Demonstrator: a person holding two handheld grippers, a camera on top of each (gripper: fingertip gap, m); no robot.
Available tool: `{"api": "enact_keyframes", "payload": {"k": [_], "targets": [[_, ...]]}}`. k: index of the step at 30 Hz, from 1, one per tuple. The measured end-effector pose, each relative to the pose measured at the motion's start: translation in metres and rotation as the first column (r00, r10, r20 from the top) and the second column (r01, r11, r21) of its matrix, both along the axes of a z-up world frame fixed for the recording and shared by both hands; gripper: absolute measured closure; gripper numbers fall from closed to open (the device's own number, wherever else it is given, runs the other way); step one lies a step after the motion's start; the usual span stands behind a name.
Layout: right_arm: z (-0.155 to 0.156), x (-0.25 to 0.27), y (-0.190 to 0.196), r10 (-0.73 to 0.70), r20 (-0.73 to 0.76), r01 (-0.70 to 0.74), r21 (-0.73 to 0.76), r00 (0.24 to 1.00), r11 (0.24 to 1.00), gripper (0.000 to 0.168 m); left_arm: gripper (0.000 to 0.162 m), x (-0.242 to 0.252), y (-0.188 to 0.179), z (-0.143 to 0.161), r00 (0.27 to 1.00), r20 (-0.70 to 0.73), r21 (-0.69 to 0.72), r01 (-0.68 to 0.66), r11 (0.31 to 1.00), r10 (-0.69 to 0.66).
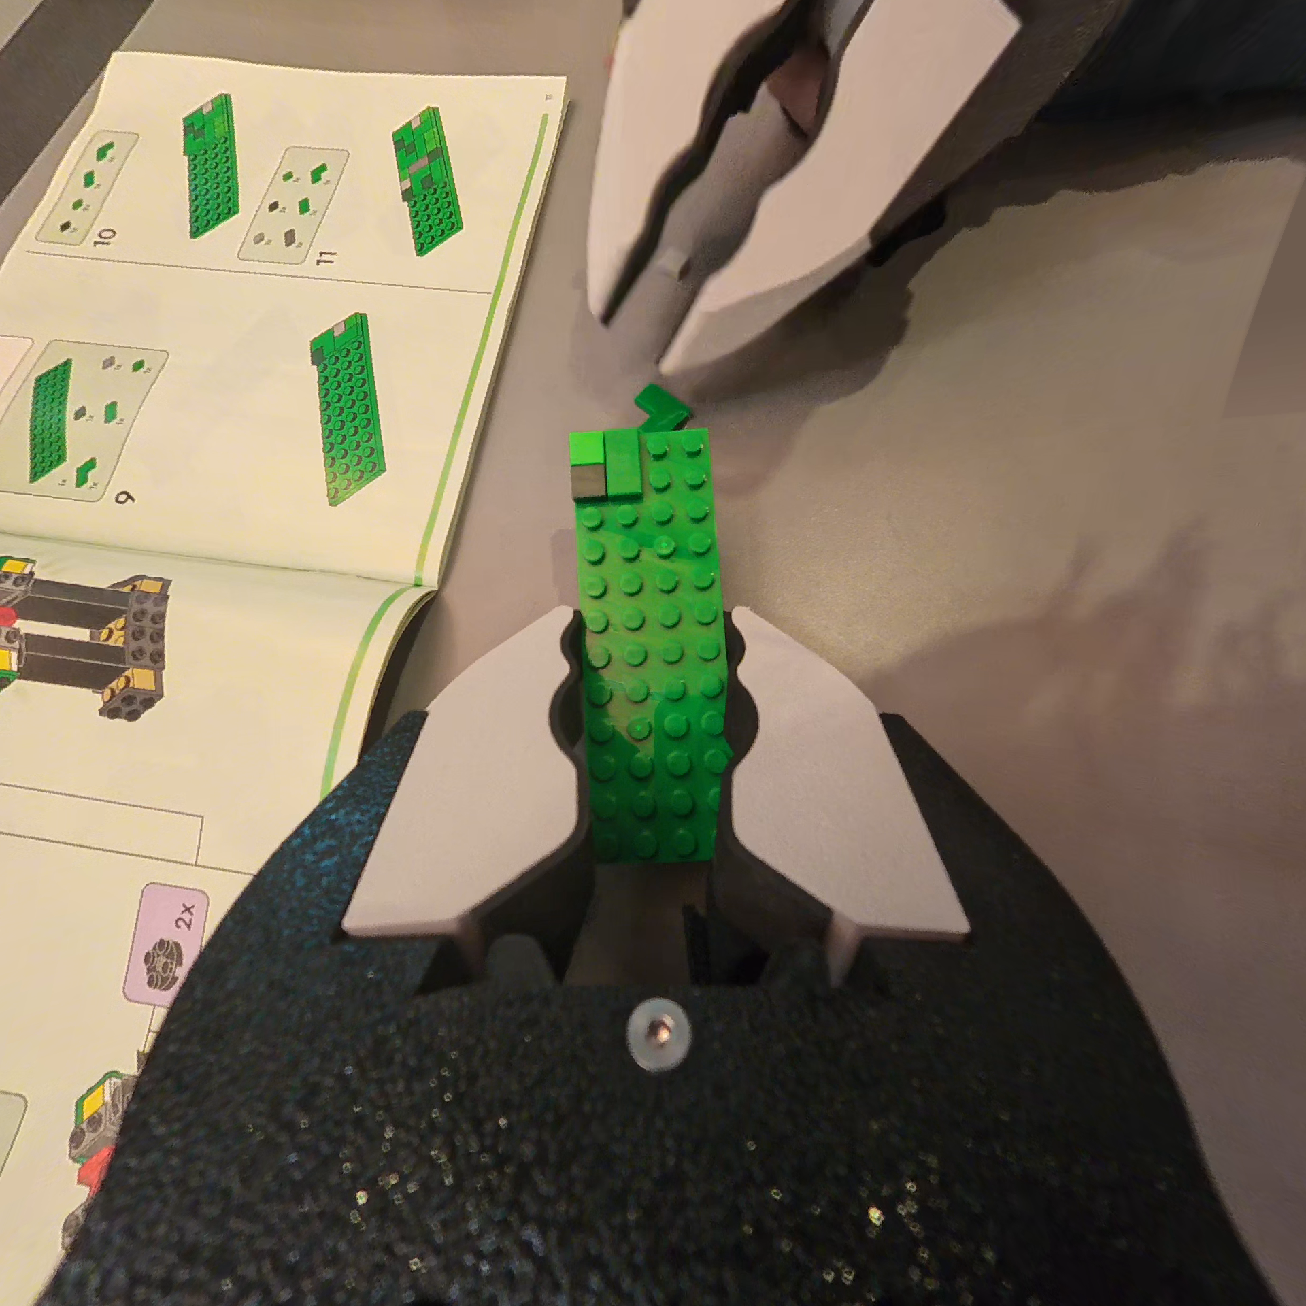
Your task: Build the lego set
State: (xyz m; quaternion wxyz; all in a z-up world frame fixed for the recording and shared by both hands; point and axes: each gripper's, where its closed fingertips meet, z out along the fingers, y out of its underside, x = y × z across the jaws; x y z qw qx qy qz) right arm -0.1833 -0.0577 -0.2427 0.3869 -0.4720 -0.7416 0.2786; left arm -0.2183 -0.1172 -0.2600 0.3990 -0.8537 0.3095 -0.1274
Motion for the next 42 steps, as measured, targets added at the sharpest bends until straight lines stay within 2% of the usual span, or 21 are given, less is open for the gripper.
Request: {"api": "enact_keyframes", "payload": {"k": [2, 3, 5, 7, 13, 16, 20, 28, 42], "targets": [[0.013, 0.0, 0.006, -0.095, -0.094, 0.096, -0.001, 0.991, 0.995, 0.154, 0.125, 0.0, 0.0, 0.0, 1.0, -0.005, 0.006, 0.0, 1.0, 0.0], [0.019, 0.001, 0.003, -0.142, -0.125, 0.135, -0.062, 0.982, 0.989, 0.154, 0.125, 0.0, 0.0, 0.0, 1.0, -0.009, 0.01, 0.0, 1.0, 0.0], [0.03, 0.001, -0.014, -0.18, -0.164, 0.146, -0.199, 0.97, 0.969, 0.151, 0.125, 0.0, 0.0, 0.001, 1.0, -0.016, 0.018, 0.001, 1.0, -0.001], [0.036, 0.002, -0.029, -0.179, -0.196, 0.129, -0.245, 0.964, 0.961, 0.15, 0.125, 0.001, -0.001, 0.001, 1.0, -0.023, 0.026, 0.015, 1.0, -0.014], [0.032, 0.008, -0.067, 0.09, -0.161, -0.13, -0.263, 0.983, 0.956, 0.148, 0.125, 0.02, -0.019, 0.001, 0.972, -0.027, 0.03, 0.233, 0.972, -0.232], [0.04, 0.013, -0.069, 0.137, -0.2, -0.201, -0.346, 0.97, 0.916, 0.149, 0.126, 0.027, -0.03, 0.001, 0.937, -0.034, 0.039, 0.349, 0.936, -0.348], [0.038, 0.022, -0.073, 0.184, -0.171, -0.243, -0.443, 0.968, 0.863, 0.151, 0.126, 0.034, -0.043, 0.001, 0.89, -0.035, 0.039, 0.456, 0.889, -0.454], [0.026, 0.019, -0.077, 0.202, -0.093, -0.222, -0.395, 0.975, 0.891, 0.15, 0.126, 0.034, -0.043, 0.001, 0.888, -0.021, 0.024, 0.459, 0.888, -0.459], [0.028, 0.019, -0.075, 0.187, -0.115, -0.218, -0.402, 0.976, 0.89, 0.154, 0.125, 0.034, -0.043, 0.0, 0.889, -0.011, 0.012, 0.459, 0.889, -0.459]]}}
